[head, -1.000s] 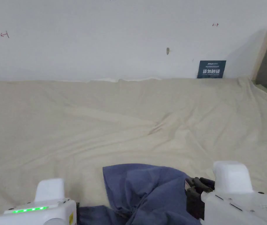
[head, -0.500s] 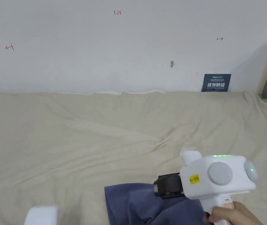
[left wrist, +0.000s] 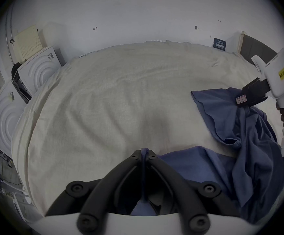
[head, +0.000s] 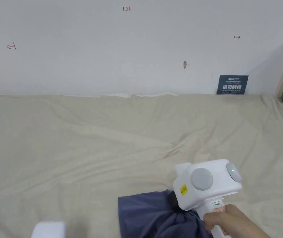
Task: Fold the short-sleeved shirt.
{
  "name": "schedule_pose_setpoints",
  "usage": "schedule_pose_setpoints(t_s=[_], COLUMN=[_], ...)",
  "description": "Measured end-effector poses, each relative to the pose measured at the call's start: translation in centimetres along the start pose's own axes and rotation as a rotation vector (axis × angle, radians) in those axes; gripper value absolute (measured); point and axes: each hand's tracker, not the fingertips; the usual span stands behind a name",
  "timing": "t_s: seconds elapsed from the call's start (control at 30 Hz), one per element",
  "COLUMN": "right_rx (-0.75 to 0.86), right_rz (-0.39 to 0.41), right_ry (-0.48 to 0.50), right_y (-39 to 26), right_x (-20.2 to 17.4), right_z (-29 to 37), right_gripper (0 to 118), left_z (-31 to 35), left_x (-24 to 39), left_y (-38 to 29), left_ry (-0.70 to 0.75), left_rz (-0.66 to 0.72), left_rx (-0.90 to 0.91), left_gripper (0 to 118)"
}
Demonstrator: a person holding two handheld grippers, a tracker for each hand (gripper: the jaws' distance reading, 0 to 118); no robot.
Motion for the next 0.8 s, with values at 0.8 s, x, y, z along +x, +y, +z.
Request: schedule_pose_setpoints(t_s=[0.8], right_rx=[0.602], right_rz=[-0.350], right_ry=[-0.008], right_y=[-6.5], right_x=[10.3], right_z=[34.6], right_gripper=[2], left_z=[19.5], left_x=[-8.6], left_y=[9.6], left_ry=[0.183], left_rz=[0.058], left_rx=[0.452], left_gripper=[2])
